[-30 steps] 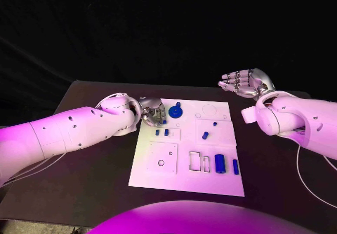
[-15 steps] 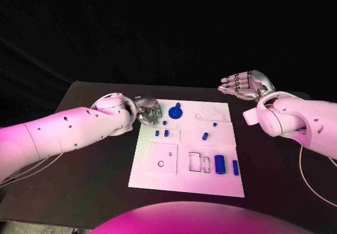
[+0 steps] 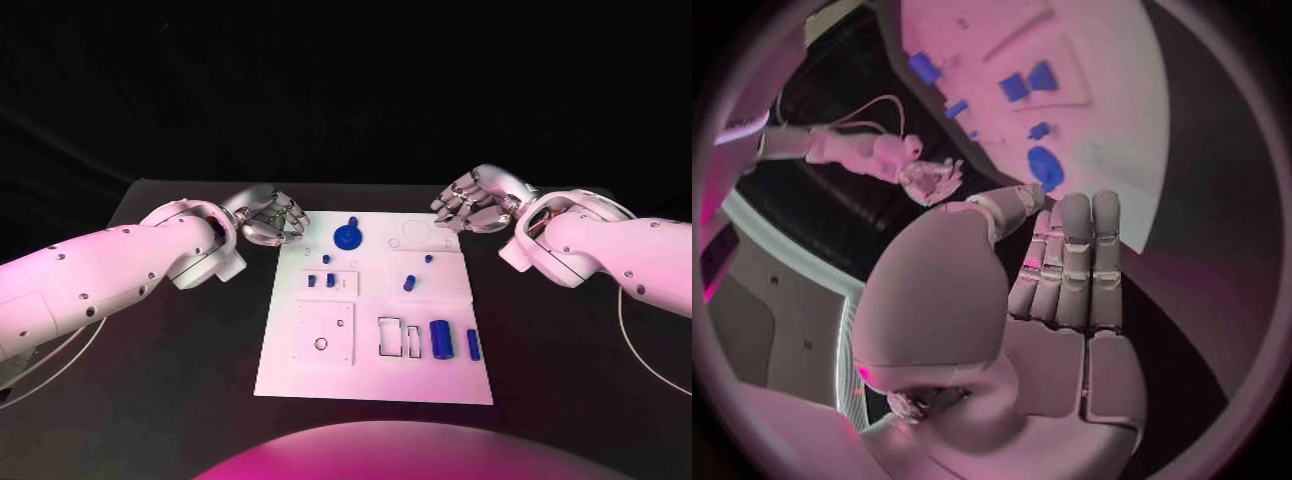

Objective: Assemble the parts on the task board

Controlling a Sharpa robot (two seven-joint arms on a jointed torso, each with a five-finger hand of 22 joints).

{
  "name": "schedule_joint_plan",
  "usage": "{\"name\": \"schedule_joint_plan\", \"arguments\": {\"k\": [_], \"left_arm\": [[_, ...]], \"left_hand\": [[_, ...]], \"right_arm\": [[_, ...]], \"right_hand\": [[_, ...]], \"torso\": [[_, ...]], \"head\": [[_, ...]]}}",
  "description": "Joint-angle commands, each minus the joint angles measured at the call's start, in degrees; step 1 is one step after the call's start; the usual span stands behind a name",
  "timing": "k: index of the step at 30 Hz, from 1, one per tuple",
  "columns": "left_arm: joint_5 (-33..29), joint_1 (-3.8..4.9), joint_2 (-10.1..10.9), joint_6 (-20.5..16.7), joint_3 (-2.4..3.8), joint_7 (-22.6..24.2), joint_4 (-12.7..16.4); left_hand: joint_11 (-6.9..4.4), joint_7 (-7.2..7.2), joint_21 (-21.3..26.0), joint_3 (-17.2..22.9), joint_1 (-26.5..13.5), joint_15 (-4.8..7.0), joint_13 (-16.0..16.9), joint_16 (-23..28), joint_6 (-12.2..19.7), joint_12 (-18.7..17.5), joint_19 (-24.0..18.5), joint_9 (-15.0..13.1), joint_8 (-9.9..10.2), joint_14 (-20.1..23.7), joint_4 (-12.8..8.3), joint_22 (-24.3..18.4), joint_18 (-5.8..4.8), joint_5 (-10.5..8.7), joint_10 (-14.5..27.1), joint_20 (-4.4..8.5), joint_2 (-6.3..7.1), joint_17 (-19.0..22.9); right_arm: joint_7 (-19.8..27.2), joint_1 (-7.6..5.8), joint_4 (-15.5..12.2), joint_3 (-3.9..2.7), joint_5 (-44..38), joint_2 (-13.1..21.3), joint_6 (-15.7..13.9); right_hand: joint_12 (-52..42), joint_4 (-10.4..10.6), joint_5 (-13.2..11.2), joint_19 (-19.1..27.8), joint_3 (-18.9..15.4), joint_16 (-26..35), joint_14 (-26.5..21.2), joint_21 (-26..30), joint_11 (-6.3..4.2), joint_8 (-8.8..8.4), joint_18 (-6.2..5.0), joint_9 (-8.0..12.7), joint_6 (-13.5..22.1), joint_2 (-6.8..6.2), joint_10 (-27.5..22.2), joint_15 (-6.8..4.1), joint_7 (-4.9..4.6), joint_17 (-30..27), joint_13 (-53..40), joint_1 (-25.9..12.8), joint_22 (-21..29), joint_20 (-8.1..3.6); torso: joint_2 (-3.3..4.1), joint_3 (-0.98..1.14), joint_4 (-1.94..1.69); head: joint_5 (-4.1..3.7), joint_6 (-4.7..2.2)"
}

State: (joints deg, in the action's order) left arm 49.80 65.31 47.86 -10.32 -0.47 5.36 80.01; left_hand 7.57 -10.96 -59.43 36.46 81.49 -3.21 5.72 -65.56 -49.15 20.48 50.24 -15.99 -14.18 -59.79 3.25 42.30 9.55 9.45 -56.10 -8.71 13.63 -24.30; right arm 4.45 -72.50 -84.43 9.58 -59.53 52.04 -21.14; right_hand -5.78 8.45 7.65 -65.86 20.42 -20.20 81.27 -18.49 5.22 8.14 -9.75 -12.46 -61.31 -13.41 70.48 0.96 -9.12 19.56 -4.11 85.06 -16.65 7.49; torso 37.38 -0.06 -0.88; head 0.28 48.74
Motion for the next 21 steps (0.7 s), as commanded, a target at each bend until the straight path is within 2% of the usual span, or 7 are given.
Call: {"name": "schedule_joint_plan", "arguments": {"k": [1,2,4,6,8,15,21], "left_arm": [[-26.9,0.0,0.9,0.7,0.1,11.6,1.5],[-28.6,-0.01,1.2,1.0,0.11,12.6,1.8],[-30.7,-0.02,1.7,1.4,0.11,13.9,2.0],[-32.3,-0.03,2.1,1.5,0.11,14.9,2.2],[-33.9,-0.04,2.5,1.5,0.11,15.9,2.5],[-36.4,-0.06,3.2,1.1,0.09,17.1,3.4],[-40.3,-0.07,3.5,0.4,0.09,18.7,3.8]], "left_hand": [[0.03,-0.18,1.1,-1.3,-1.5,-0.08,-0.1,0.4,-0.2,0.5,-0.6,-0.2,0.3,0.6,1.0,-0.7,1.02,-0.05,0.7,-0.18,-0.9,0.4],[0.09,-0.28,1.7,-1.6,-2.5,-0.2,-0.1,0.5,-0.2,0.7,-0.6,-0.3,0.3,0.6,1.9,-1.1,1.02,0.09,0.9,-0.33,-1.53,0.5],[0.18,-0.4,1.9,-1.8,-2.5,-0.24,-0.1,0.5,0.1,0.7,-0.6,-0.2,0.5,0.7,1.9,-1.3,1.03,0.07,1.1,-0.35,-1.39,0.5],[0.27,-0.5,2.2,-2.0,-2.6,-0.31,-0.1,0.6,0.3,0.8,-0.6,-0.3,0.7,0.9,2.0,-1.5,1.02,0.07,1.3,-0.4,-1.31,0.6],[0.31,-0.55,2.4,-2.1,-2.6,-0.35,-0.1,0.7,0.3,0.8,-0.6,-0.3,0.7,1.0,2.0,-1.6,1.01,0.08,1.3,-0.42,-1.31,0.7],[0.34,-0.59,2.7,-2.2,-2.5,-0.38,-0.1,0.9,0.2,0.9,-0.6,-0.3,0.6,1.2,1.9,-1.8,1.02,0.1,1.4,-0.46,-1.35,0.8],[0.33,-0.58,3.8,-3.7,-3.8,-0.56,0.0,0.9,0.0,1.5,-0.3,-0.6,0.5,1.1,3.0,-2.6,1.01,-0.25,1.6,-0.71,-1.23,1.0]], "right_arm": [[-7.6,0.2,-0.8,0.0,-20.5,0.2,4.1],[-8.4,0.29,-1.0,0.0,-22.3,0.2,4.1],[-9.4,0.47,-1.3,0.0,-24.6,0.2,4.0],[-10.2,0.67,-1.7,0.0,-26.4,0.1,3.8],[-11.0,0.93,-2.2,0.0,-28.0,0.0,4.0],[-12.3,1.78,-2.8,0.0,-30.2,-0.7,5.4],[-12.5,2.65,-2.5,0.0,-31.0,-1.6,6.2]], "right_hand": [[0.5,-0.2,-0.2,-1.8,-0.1,-2.9,2.1,-1.9,-0.29,0.0,-0.71,0.0,0.2,-1.0,0.4,-0.48,-0.01,2.3,-0.1,-0.7,-1.2,-0.75],[1.2,0.2,-0.2,-3.6,-0.8,-7.0,4.0,-3.8,-0.17,-0.3,-0.63,-0.1,0.9,-2.02,-1.0,-0.71,0.06,5.3,-0.2,-2.1,-2.4,-1.12],[1.0,0.3,-0.2,-4.1,-0.9,-12.0,3.2,-5.6,-0.16,-0.23,-0.55,-0.3,1.0,-2.09,-1.2,-0.74,0.14,9.5,-0.7,-2.5,-3.9,-1.47],[0.6,0.5,-0.2,-5.2,-0.8,-22.5,3.4,-8.9,-0.19,-0.07,-0.44,-0.8,1.1,-2.17,-1.2,-0.89,0.1,17.7,-1.3,-3.0,-6.6,-1.78],[0.3,0.8,-0.2,-5.0,-0.2,-35.7,3.3,-12.2,-0.21,0.14,-0.44,-1.3,1.1,-2.36,-1.0,-0.79,-0.04,29.5,-1.9,-3.2,-9.7,-1.94],[0.6,0.8,-0.2,-4.2,0.4,-42.0,3.5,-14.8,0.11,0.05,-0.41,-1.6,1.6,-2.5,-1.6,-0.34,-0.27,35.0,-1.9,-3.2,-12.6,-1.97],[0.8,0.9,-0.2,-5.3,0.7,-47.1,4.1,-21.0,0.14,0.02,0.35,-1.9,1.6,-2.52,-1.7,-0.3,-0.28,39.7,-1.8,-3.4,-19.2,-1.89]], "torso": [[-0.01,0.0,-0.11],[-0.05,-0.01,-0.15],[-0.1,-0.01,-0.19],[-0.08,-0.01,-0.15],[0.04,-0.03,-0.09],[0.02,-0.09,-0.15],[0.05,-0.06,-0.14]], "head": [[-1.21,-0.07],[-1.33,-0.09],[-1.49,-0.01],[-1.48,-0.04],[-1.58,-0.1],[-1.83,-0.08],[-1.77,-0.06]]}}
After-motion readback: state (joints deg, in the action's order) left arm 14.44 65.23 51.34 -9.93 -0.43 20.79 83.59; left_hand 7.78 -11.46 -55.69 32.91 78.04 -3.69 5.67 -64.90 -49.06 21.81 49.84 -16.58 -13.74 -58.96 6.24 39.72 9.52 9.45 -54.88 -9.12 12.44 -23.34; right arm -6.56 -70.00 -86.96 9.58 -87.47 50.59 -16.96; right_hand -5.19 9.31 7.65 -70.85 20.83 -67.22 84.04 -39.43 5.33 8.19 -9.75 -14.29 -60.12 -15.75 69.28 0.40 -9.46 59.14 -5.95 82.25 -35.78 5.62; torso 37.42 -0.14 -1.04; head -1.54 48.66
